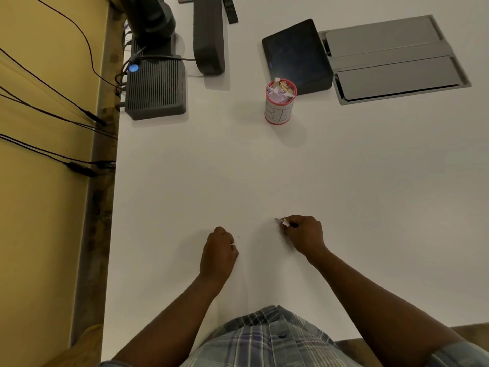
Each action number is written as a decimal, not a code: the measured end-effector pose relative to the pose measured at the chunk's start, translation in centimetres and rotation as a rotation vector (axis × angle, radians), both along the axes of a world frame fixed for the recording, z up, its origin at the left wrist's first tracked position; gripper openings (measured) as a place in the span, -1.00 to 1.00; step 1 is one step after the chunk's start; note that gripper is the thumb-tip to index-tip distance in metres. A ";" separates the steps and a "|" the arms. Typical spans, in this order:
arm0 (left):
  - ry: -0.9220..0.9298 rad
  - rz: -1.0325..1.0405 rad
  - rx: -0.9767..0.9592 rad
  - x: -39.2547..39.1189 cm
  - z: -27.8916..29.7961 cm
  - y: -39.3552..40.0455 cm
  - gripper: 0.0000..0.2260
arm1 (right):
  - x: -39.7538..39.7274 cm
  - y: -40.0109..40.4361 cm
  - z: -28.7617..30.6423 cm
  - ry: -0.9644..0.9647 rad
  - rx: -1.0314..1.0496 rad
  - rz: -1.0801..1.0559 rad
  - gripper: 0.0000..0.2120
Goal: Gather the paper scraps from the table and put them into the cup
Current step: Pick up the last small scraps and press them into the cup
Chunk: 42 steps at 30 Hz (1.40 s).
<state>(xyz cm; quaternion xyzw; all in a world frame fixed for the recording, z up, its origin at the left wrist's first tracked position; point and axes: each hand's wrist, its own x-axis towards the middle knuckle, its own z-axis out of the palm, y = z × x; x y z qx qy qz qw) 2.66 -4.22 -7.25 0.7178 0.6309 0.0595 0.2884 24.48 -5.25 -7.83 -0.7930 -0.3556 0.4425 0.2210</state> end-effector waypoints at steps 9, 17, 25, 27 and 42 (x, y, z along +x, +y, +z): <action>0.089 -0.010 0.040 0.5 -0.4 0.0 -0.91 | 0.3 -0.4 0.3 0.089 -0.058 -0.089 -0.90; 0.054 -0.031 -0.088 0.5 -0.6 0.7 -0.94 | 0.0 -0.8 0.3 0.107 -0.052 -0.085 -0.86; -0.250 0.365 -0.190 -1.4 0.6 4.0 -0.79 | 1.2 0.3 0.7 0.111 -0.040 -0.171 -0.83; -0.196 0.263 -0.119 -0.7 0.7 4.0 -0.81 | 1.3 0.5 0.7 0.107 -0.042 -0.174 -0.82; -0.056 -0.156 0.056 0.9 -1.0 0.5 -0.85 | 1.3 -0.2 -0.6 -0.157 0.127 0.065 -0.80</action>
